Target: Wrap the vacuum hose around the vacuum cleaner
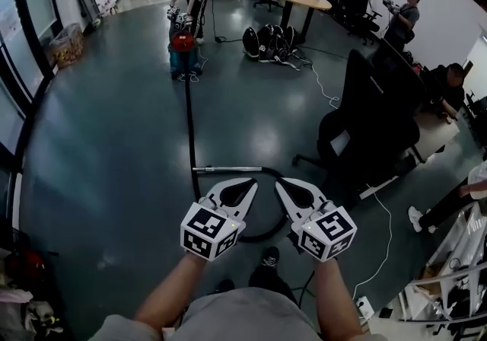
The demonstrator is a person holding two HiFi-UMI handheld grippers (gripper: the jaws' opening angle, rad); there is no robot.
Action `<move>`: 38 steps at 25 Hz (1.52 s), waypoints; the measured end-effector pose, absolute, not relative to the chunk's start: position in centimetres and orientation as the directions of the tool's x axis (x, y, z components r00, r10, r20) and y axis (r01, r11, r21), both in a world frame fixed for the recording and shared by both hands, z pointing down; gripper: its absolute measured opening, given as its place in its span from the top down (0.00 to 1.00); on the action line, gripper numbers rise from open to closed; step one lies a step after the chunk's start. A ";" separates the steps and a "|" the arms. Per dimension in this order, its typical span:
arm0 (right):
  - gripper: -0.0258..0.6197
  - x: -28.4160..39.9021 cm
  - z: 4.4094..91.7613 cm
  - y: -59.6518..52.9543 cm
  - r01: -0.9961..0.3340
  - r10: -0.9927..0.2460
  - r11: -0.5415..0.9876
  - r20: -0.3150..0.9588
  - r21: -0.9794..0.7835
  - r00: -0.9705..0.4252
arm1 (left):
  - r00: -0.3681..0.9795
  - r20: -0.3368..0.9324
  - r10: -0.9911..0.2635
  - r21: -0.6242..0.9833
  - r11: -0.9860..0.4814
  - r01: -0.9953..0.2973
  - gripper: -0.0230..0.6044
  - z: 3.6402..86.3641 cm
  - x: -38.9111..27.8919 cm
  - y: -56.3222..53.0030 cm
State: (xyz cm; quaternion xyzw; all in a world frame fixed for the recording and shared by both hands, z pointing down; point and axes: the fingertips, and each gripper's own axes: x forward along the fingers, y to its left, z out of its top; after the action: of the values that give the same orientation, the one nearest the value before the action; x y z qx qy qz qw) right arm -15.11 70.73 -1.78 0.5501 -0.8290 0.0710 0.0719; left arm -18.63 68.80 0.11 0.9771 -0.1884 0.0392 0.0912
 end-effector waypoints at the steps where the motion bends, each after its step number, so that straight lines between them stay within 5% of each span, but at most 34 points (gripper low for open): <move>1: 0.96 -14.5 -1.6 70.3 -0.919 -0.898 0.393 0.195 -0.043 -0.393 | 0.923 0.118 -0.365 0.162 -0.910 -0.381 0.95 0.3 -18.0 68.4; 24: 0.96 4.4 1.9 59.7 -0.853 -0.831 0.502 0.197 -0.143 -0.521 | 0.847 0.303 -0.436 0.066 -0.877 -0.475 0.95 3.7 0.0 58.6; 38: 0.96 8.1 17.8 51.3 -0.924 -0.861 0.331 0.339 -0.193 -0.379 | 0.832 0.486 -0.269 0.071 -0.936 -0.344 0.95 21.6 1.6 47.3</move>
State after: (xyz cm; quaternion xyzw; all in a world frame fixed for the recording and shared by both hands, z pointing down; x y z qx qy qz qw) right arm 8.13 51.32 17.81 0.5501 -0.8110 0.1787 0.0877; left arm 1.57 47.26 21.56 0.9538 -0.1608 0.2415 0.0777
